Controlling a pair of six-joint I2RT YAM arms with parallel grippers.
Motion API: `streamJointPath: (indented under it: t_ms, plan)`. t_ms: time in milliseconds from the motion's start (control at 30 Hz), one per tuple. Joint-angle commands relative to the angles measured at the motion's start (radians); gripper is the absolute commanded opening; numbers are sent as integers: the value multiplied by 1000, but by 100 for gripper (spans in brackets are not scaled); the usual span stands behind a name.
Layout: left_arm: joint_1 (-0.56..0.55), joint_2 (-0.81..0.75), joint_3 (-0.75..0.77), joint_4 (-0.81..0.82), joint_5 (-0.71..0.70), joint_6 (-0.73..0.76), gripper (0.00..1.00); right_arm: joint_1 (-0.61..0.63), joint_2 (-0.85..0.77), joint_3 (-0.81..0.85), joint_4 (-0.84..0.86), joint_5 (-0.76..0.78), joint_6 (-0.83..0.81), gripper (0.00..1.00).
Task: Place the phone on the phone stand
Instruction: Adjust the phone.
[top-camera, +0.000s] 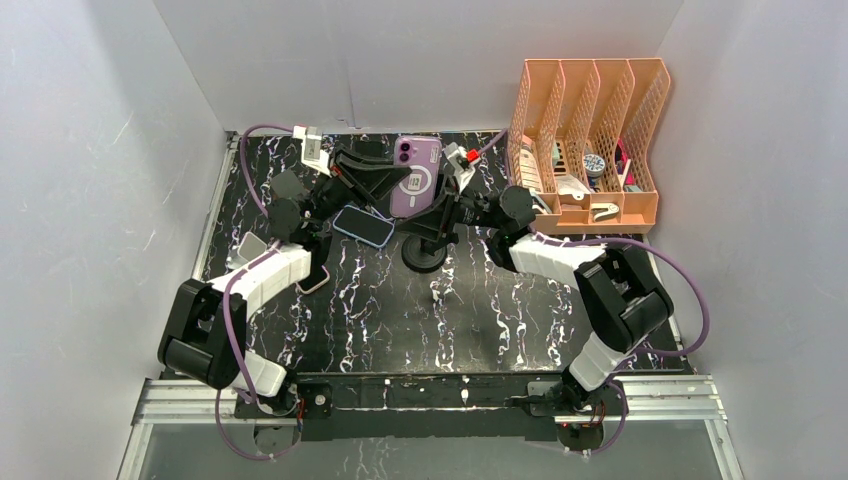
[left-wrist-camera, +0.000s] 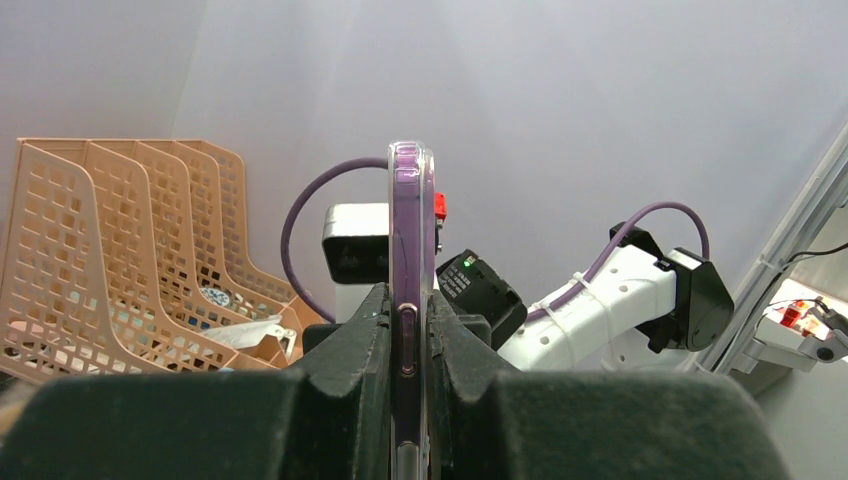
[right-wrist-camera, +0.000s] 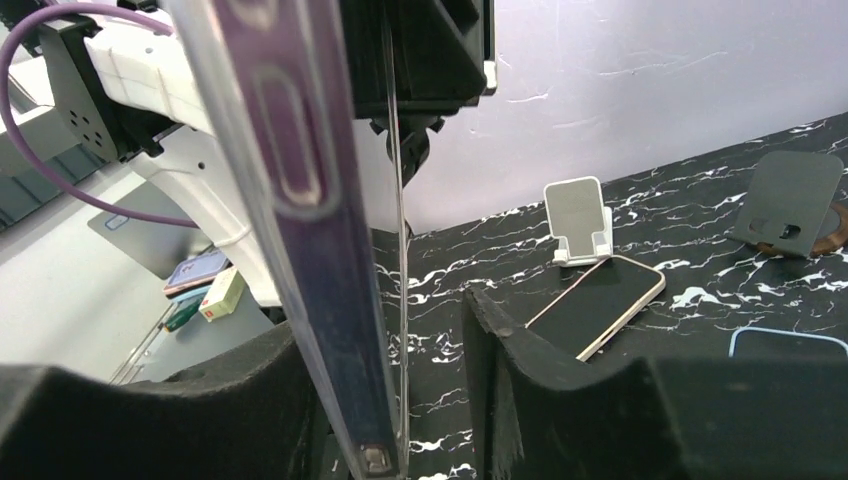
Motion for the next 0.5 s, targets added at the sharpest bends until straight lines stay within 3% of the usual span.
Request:
streamJointPath:
  t_ms: [0, 467]
  plan:
    - [-1, -7, 58, 282, -47, 8, 0, 4, 6, -8, 63, -19, 5, 54]
    - [3, -7, 33, 290, -43, 4, 0, -7, -21, -30, 109, 11, 4, 48]
